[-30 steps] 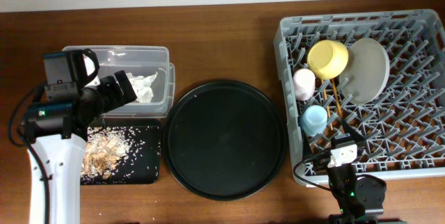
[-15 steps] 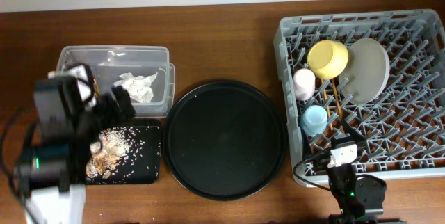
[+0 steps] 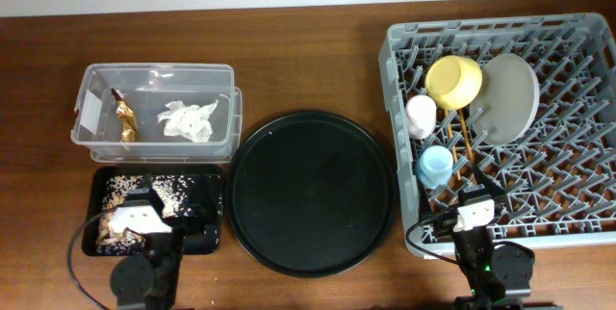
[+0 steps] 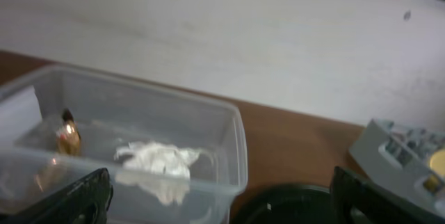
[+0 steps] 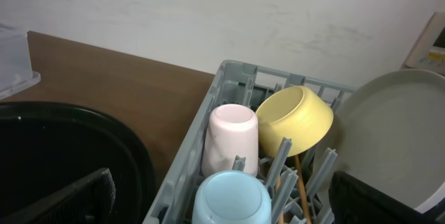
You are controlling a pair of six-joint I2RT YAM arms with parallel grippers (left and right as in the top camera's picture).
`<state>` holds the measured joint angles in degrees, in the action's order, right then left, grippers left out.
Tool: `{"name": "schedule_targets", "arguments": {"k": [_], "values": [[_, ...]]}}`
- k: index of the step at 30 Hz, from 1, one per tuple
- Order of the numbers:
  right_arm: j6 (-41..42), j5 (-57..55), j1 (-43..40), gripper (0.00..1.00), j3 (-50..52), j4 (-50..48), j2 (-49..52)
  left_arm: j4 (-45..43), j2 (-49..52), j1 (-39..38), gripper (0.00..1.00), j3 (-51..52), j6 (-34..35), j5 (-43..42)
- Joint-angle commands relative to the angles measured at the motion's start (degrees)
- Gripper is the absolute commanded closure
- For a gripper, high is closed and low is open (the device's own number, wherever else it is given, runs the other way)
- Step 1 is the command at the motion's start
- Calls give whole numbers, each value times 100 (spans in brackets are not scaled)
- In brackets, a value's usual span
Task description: Sort waste into correct bins and load items into the dishwasher rack
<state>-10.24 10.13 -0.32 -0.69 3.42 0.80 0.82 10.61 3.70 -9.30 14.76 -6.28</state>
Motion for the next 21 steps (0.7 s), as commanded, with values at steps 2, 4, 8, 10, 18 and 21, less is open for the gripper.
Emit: {"name": "schedule_targets", "arguments": {"k": [2, 4, 8, 10, 18, 21], "values": [[70, -28, 31, 1, 37, 22, -48, -13, -603, -247, 1, 669, 13, 334], [70, -28, 31, 1, 37, 22, -48, 42, -798, -365, 1, 881, 13, 568], [70, -28, 31, 1, 37, 22, -48, 396, -1034, -522, 1, 881, -295, 776], [70, -28, 31, 1, 37, 22, -48, 393, -1034, -544, 1, 881, -420, 761], [70, -28, 31, 1, 37, 22, -48, 393, -1032, -643, 1, 879, -417, 758], [70, -28, 31, 1, 37, 22, -48, 393, -1032, -645, 1, 879, -417, 758]]}}
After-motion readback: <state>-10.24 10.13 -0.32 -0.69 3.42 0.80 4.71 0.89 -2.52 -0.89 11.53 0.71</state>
